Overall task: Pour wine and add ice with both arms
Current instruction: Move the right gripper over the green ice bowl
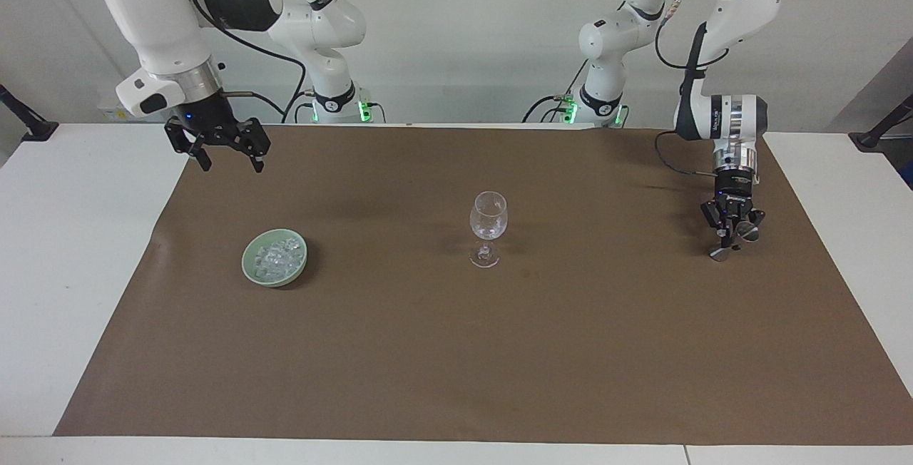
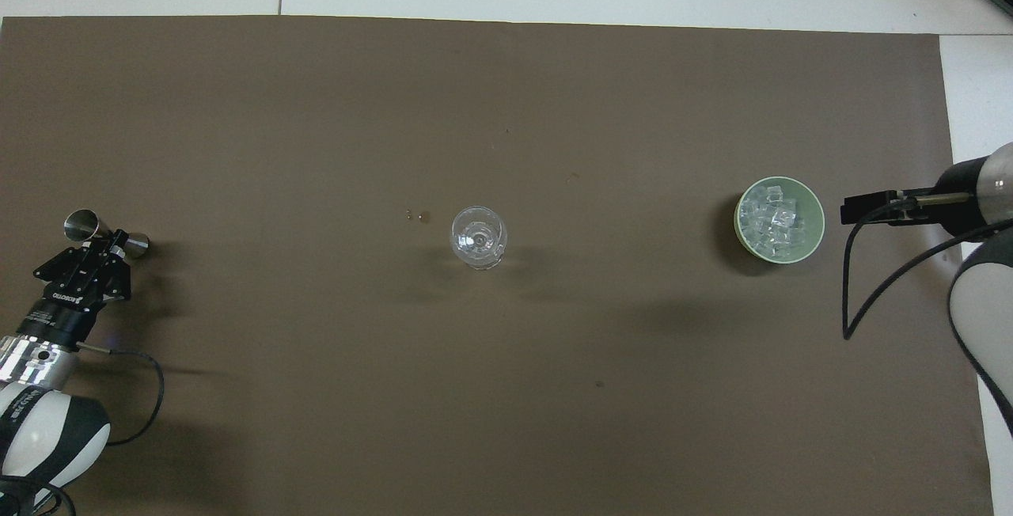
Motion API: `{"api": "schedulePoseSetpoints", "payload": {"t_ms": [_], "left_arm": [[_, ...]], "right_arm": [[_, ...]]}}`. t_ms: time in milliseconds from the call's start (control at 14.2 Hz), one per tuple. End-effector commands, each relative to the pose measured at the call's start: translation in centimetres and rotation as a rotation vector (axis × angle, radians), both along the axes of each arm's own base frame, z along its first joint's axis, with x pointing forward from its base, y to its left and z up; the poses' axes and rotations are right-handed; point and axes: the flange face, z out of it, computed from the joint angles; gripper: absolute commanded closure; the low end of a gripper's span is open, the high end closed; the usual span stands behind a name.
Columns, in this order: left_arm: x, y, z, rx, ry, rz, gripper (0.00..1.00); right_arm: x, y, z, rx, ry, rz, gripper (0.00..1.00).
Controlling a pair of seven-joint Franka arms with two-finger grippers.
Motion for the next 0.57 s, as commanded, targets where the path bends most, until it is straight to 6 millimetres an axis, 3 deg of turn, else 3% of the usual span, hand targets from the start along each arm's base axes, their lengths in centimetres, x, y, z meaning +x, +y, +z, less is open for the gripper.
{"api": "schedulePoseSetpoints", "payload": {"t_ms": [0, 212, 495], "left_arm": [[0.4, 0.2, -0.1, -0.020, -0.016, 0.007, 0.83], [0.5, 0.1, -0.1, -0.019, -0.016, 0.003, 0.78], [0.5, 0.1, -0.1, -0.017, -0.017, 0.003, 0.73]], "right_arm": [[0.0, 0.0, -3.2, 0.001, -0.020, 0.047, 0.00], [1.3, -0.2, -8.1, -0.009, -0.024, 0.092, 0.00], [2.5, -0.1, -11.7, -0.016, -0.022, 0.111, 0.00]]}}
